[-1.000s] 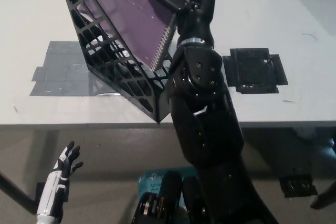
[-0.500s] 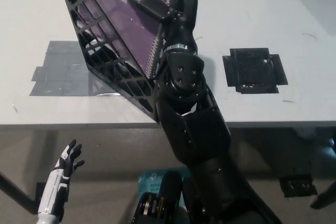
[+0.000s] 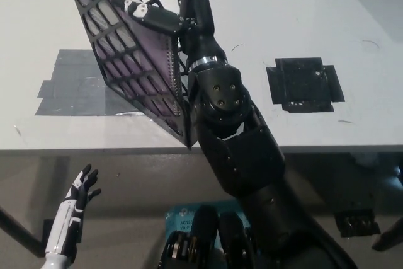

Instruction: A person hands a notebook to the robot and the robot grabs it with its right hand and places it in the magazine stand kept in the centre of the desk infront of it.

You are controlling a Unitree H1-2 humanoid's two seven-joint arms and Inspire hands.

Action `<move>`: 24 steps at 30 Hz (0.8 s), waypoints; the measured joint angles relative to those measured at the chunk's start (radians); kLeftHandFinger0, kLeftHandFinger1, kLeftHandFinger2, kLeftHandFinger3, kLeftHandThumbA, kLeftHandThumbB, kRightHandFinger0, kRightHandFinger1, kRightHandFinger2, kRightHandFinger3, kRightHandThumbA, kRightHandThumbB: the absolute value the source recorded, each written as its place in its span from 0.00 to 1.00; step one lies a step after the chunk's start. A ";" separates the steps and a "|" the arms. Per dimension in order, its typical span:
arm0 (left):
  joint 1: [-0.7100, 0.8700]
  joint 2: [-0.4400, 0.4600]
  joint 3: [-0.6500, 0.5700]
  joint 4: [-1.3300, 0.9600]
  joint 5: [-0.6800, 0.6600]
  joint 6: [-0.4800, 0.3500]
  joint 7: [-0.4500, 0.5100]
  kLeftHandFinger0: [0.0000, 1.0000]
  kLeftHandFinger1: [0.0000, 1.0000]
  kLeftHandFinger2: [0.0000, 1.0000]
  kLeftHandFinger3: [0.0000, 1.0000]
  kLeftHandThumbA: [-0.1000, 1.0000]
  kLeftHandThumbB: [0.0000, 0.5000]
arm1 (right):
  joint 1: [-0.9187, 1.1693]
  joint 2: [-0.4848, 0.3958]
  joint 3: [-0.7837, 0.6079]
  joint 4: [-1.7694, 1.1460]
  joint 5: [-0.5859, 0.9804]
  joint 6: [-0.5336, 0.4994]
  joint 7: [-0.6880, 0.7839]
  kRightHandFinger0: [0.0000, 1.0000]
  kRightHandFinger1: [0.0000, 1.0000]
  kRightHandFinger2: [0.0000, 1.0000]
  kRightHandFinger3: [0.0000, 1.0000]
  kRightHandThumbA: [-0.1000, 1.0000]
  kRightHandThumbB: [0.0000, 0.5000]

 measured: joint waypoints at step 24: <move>-0.008 0.000 0.001 0.012 0.001 0.000 -0.008 0.93 1.00 1.00 1.00 1.00 1.00 | 0.188 -0.266 -0.075 -0.791 0.013 0.142 0.100 1.00 1.00 1.00 1.00 1.00 0.97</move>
